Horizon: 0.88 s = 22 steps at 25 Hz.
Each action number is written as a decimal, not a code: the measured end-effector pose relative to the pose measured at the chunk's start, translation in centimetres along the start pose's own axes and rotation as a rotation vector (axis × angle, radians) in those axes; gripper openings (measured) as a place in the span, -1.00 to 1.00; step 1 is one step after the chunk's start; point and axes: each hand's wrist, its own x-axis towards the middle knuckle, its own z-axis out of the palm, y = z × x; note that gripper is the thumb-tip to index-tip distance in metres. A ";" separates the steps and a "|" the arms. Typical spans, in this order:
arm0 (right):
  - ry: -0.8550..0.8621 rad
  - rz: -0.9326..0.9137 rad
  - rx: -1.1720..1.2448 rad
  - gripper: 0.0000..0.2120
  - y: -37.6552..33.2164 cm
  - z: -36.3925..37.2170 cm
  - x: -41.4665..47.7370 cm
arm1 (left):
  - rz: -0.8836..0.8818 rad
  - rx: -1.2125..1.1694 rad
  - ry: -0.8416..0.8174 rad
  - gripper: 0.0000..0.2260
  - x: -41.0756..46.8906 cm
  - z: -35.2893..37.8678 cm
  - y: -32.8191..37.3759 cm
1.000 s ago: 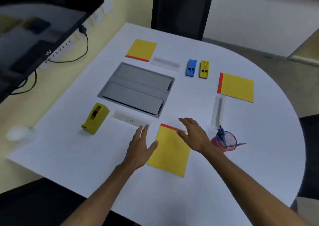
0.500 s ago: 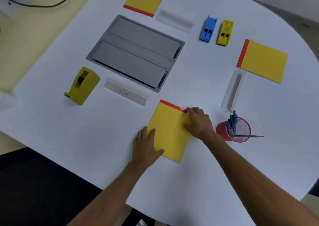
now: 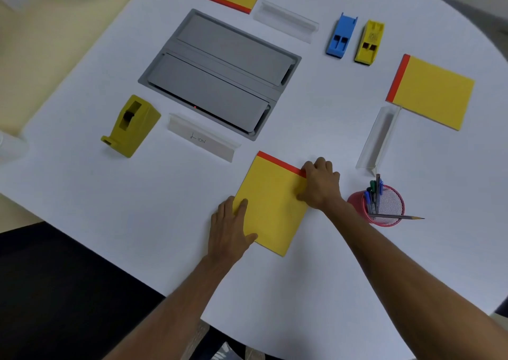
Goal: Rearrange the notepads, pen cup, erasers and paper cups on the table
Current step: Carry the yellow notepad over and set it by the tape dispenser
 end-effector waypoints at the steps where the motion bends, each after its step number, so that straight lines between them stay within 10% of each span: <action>1: 0.000 0.005 0.067 -0.53 0.0 -0.5 -0.3 | -0.002 -0.011 0.004 -0.20 -0.1 0.0 0.1; 8: 0.045 -0.039 0.723 -0.68 1.2 -2.7 -5.0 | -0.036 -0.384 0.105 -0.17 -1.3 -0.7 -0.2; 12: 0.018 0.020 1.058 -0.68 1.7 -3.1 -7.8 | -0.365 -0.965 0.111 -0.11 -2.6 -2.5 -1.8; 17: 0.011 0.120 1.350 -0.68 0.4 -3.2 -9.2 | -0.458 -1.684 -0.073 -0.75 -6.0 -5.1 -2.2; 22: 0.047 0.102 1.414 -0.73 -2.4 -3.6 -9.1 | -0.483 -1.723 0.074 -0.72 -8.1 -5.8 -2.4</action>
